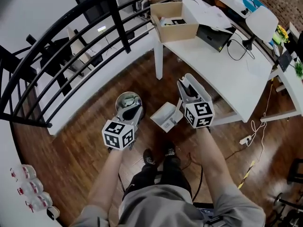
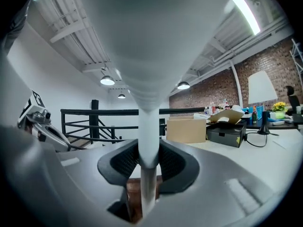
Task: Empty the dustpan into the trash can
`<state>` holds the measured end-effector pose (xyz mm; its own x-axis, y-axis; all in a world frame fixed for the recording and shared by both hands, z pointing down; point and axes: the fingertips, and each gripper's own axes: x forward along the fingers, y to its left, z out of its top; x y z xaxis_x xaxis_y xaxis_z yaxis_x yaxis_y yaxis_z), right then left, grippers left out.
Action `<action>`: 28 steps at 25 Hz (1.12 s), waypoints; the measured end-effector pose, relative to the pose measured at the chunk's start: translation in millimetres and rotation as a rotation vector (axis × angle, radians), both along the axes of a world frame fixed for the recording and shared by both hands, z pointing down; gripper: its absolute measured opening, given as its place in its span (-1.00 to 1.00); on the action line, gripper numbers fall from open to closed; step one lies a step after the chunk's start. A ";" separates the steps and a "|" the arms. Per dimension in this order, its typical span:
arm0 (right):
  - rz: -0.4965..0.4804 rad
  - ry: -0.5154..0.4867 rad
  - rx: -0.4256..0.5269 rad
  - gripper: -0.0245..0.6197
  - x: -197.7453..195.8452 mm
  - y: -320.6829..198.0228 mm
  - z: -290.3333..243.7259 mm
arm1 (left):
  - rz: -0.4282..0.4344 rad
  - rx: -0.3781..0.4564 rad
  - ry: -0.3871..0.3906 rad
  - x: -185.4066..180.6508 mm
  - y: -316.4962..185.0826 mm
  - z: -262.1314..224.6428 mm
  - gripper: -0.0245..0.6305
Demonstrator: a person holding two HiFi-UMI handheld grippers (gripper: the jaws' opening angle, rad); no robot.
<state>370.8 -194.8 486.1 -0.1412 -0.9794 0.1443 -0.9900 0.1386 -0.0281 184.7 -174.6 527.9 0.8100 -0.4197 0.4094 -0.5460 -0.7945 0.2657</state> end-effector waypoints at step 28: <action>0.120 -0.114 0.141 -0.57 38.0 65.5 134.4 | 0.138 -0.058 -0.019 11.0 47.3 104.4 -0.91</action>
<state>408.8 -129.3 620.5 -0.0296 -0.9995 -0.0057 -0.9911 0.0301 -0.1294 195.8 -127.3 632.3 0.8505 -0.2801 0.4452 -0.4378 -0.8462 0.3038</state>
